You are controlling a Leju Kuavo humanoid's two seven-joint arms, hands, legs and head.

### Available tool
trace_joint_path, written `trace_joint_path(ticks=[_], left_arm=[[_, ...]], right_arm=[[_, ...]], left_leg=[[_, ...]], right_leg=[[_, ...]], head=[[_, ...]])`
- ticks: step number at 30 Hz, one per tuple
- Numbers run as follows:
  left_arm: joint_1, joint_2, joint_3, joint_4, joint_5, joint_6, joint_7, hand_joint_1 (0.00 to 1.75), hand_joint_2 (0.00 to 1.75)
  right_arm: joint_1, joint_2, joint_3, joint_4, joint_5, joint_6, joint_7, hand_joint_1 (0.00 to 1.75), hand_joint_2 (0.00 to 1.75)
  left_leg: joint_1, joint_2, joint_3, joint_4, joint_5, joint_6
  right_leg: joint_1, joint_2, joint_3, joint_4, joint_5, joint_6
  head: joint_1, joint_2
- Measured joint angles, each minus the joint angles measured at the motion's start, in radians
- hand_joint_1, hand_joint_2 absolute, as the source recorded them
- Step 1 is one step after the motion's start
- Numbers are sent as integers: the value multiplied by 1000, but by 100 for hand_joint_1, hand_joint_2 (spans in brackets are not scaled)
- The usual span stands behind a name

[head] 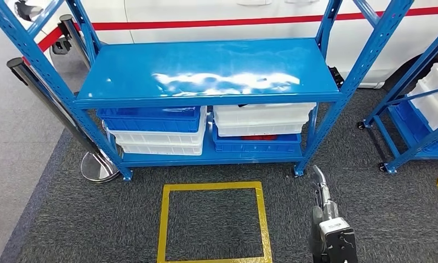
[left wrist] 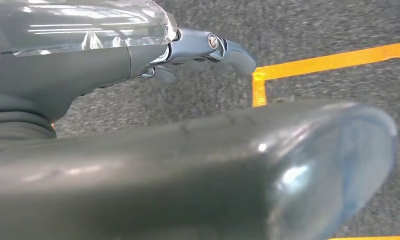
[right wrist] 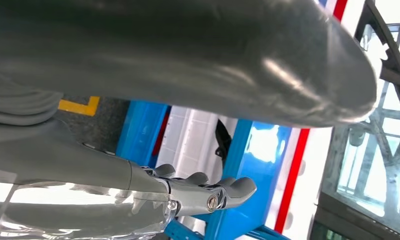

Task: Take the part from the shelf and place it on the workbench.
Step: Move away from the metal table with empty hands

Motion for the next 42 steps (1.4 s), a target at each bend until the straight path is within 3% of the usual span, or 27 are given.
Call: trace_joint_path(ticks=[2, 3, 7, 8, 10, 11, 12, 13, 15, 16, 18, 21, 22, 25, 26, 29, 33, 37, 39, 42], left_arm=[[0, 0, 0, 0, -4, 0, 1, 0, 0], [0, 0, 0, 0, -6, 0, 1, 0, 0], [-3, -2, -1, 0, -7, -1, 0, 0, 0], [-3, -3, -2, 0, -8, -2, 0, 0, 0], [-3, -3, -2, 0, -10, -2, 0, 0, 0], [-3, -3, -2, 0, -12, -2, 0, 0, 0], [-3, -3, -2, 0, -15, -2, 0, 0, 0], [-3, -3, -2, 0, -17, -2, 0, 0, 0], [-3, -3, -3, 0, -20, -3, 0, 0, 0], [-3, -4, -3, 0, -21, -3, 0, 0, 0], [-3, -4, -4, 0, -23, -3, 0, 0, 0], [-3, -2, -4, 2, -32, 3, -1, 0, 0], [-3, -2, -4, 3, -37, 8, -2, 0, 0], [-8, -1, -1, 15, -58, 21, -4, 0, 131], [-10, 0, 0, 19, -68, 23, -4, 0, 175], [-11, 0, 2, 28, -103, 23, -1, 0, 175], [-15, 2, 1, 42, -151, 55, 12, 0, 175], [-36, 11, -1, 107, -193, 157, 48, 0, 175], [-44, 17, 1, 138, -214, 190, 91, 0, 175], [-41, 27, 10, 149, -261, 169, 162, 0, 175]], right_arm=[[0, 0, 1, 1, 1, 0, 3, 0, 0], [0, 0, 1, 2, 2, 0, 5, 0, 0], [0, 0, 2, 2, 4, -1, 9, 0, 0], [0, 0, 3, 2, 4, -1, 10, 0, 0], [0, 0, 3, 5, 4, -1, 10, 0, 0], [1, 0, 3, 8, 3, -1, 10, 0, 0], [1, 0, 3, 11, 3, -1, 10, 0, 0], [1, 0, 4, 14, 2, -1, 11, 0, 0], [2, 0, 4, 19, 2, -1, 13, 0, 0], [2, 0, 4, 21, 1, -1, 14, 0, 0], [6, 0, 4, 25, -1, -2, 15, 0, 0], [18, 0, 5, 34, -3, -5, 17, 0, 0], [22, 0, 6, 39, -3, -5, 20, 0, 44], [27, -1, 12, 64, 3, -6, 42, 0, 175], [29, -1, 15, 77, 4, -7, 55, 0, 175], [30, -9, 27, 147, -23, -22, 103, 0, 175], [17, -26, 43, 344, -123, -62, 167, 0, 175], [-41, -24, 12, 713, -302, -81, 165, 0, 175], [-84, -7, -29, 924, -325, -110, 173, 0, 175], [-135, 26, -92, 1163, -277, -181, 292, 0, 175]], left_leg=[[-3, 3, -3, -70, 92, 10], [-5, 3, -6, -79, 108, 16], [-2, 1, 15, -102, 124, 42], [-1, 2, 20, -107, 124, 47], [-4, 2, 27, -111, 119, 55], [-5, 1, 31, -110, 114, 57], [-7, -1, 37, -110, 107, 57], [-8, -2, 46, -110, 99, 57], [-10, -3, 67, -111, 81, 53], [-12, -4, 74, -110, 71, 49], [-14, -4, 82, -111, 59, 40], [-16, -3, 96, -114, 49, 26], [-17, -2, 99, -110, 59, 23], [-18, -1, 115, -119, 68, 39], [-17, -1, 124, -128, 54, 42], [-12, -1, 133, -140, 42, 31], [-11, -1, 134, -143, 41, 30], [-11, -1, 136, -146, 41, 29], [-11, -1, 137, -146, 41, 29], [-11, -1, 139, -146, 41, 29]], right_leg=[[3, 1, 10, 4, -16, 10], [4, 2, 12, 5, -22, 17], [4, 1, 13, 24, -52, 38], [2, 0, -8, 69, -76, 42], [1, -1, -85, 205, -131, 47], [0, -1, -122, 260, -141, 48], [0, -2, -141, 277, -128, 48], [1, -1, -140, 253, -93, 46], [3, -2, -92, 123, -6, 37], [6, -2, -66, 63, 17, 31], [12, -2, -43, 10, 20, 22], [8, -1, -28, -5, 13, 10], [6, -1, -20, -9, 11, 9], [9, -1, 0, -10, -3, 10], [11, -1, 2, -9, -7, 8], [16, -2, 3, -7, -13, 3], [17, -3, 4, -7, -16, 0], [17, -5, 7, -8, -16, 0], [16, -5, 8, -9, -16, 0], [16, -5, 10, -9, -16, 0]], head=[[0, 0], [0, 0], [1, 0], [2, 0], [2, 0], [2, 0], [2, 0], [2, 0], [2, 0], [2, 0], [1, 0], [0, 0], [-4, 0], [-13, 0], [-14, 0], [-15, 0], [-15, 0], [-15, 0], [-15, 0], [-15, 0]])
